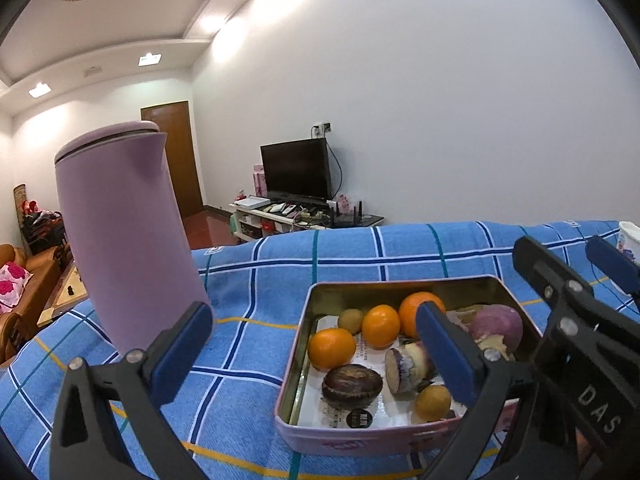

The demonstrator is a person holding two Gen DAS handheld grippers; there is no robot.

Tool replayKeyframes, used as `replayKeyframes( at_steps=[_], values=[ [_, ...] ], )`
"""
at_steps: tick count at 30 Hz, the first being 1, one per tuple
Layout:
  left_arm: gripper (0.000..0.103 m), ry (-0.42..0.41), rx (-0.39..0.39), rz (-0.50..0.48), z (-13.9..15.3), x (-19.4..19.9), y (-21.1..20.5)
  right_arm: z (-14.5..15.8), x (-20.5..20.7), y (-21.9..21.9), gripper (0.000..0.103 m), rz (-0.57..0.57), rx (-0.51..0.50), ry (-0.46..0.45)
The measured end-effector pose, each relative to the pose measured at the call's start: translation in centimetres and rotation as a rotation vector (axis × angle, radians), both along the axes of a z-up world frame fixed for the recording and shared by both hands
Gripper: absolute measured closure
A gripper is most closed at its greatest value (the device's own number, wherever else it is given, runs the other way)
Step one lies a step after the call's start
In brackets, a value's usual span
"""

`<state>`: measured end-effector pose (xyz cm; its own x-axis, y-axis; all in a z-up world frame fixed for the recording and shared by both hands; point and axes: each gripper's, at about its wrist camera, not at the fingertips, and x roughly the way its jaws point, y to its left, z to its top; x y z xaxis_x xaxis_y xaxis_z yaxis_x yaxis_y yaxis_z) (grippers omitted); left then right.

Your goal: Organize fruits

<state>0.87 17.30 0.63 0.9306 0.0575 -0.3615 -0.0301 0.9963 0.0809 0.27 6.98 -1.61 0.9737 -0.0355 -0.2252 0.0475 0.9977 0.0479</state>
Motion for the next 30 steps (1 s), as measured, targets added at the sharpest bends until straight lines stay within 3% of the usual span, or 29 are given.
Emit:
replayKeyframes(
  at_steps=[15,30],
  values=[
    [0.000,-0.013,-0.009,-0.006,0.3,-4.2,0.0,0.5,-3.4,-0.6,0.019,0.004,0.027,-0.095],
    [0.000,-0.002,-0.026,-0.044,0.3,-7.0,-1.0,1.0,-8.3,0.1,0.018,0.013,-0.049,-0.175]
  ],
)
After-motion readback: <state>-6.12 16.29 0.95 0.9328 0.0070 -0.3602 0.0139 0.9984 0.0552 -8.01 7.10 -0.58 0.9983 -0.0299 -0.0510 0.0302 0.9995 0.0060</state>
